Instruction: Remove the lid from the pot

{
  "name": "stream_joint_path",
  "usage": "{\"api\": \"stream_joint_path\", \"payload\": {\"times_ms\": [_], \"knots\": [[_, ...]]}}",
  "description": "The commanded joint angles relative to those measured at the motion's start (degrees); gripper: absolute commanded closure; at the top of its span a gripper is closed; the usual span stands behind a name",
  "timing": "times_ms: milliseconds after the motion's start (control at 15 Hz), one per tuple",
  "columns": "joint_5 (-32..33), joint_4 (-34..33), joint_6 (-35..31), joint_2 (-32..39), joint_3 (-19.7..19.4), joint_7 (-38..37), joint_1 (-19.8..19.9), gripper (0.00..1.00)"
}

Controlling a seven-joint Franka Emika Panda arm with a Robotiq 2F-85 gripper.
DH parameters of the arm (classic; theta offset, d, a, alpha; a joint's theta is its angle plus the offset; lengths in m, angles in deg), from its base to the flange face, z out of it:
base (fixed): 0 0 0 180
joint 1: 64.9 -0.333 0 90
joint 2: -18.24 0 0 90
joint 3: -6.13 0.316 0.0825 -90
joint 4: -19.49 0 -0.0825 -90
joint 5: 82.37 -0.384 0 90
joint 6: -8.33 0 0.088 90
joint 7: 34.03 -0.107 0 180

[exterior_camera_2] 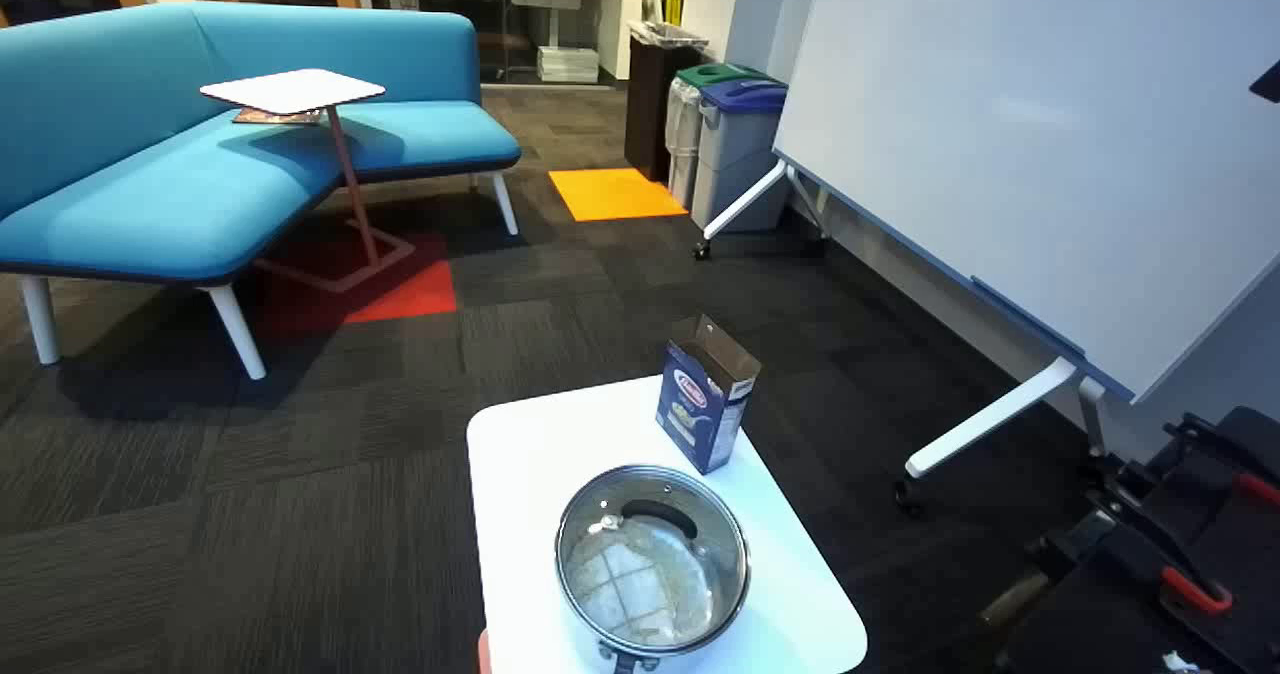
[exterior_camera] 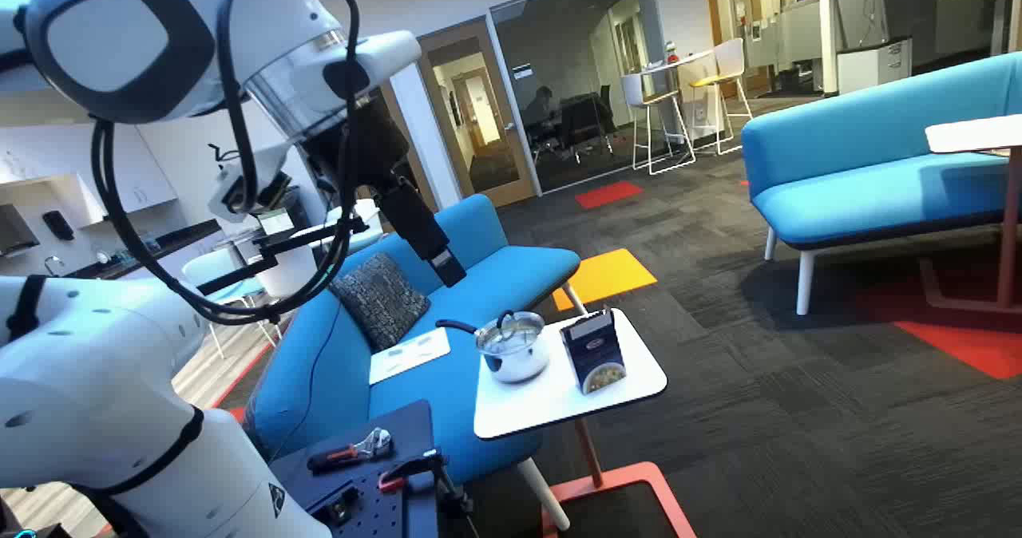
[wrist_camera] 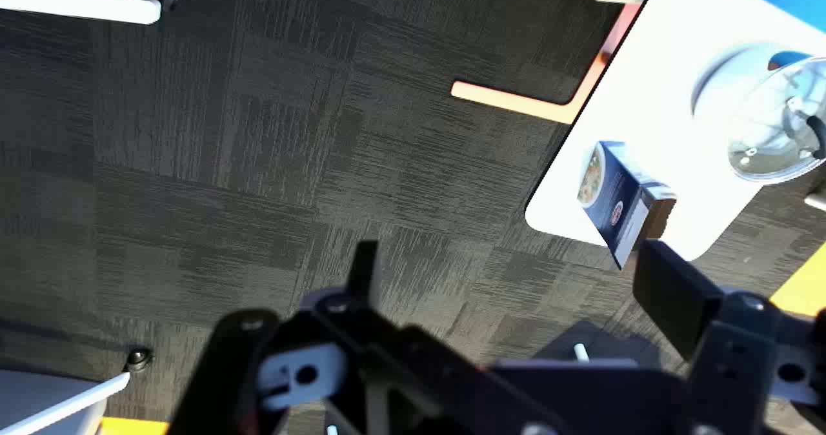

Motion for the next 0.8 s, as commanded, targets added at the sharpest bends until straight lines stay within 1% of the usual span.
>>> {"api": "stream_joint_path", "payload": {"times_ms": [0, 400, 467, 600, 733], "knots": [[-0.4, -0.1, 0.2, 0.1, 0.4, 0.3, 0.4, 0.0], [-0.4, -0.1, 0.2, 0.1, 0.4, 0.3, 0.4, 0.0], [-0.7, -0.3, -0.4, 0.5, 1.0, 0.0, -0.2, 0.0], [-2.0, -0.5, -2.5, 1.6, 3.5, -0.7, -3.2, 0.0], [-4.0, -0.8, -5.4, 4.0, 7.1, -1.7, -7.3, 0.0]]}}
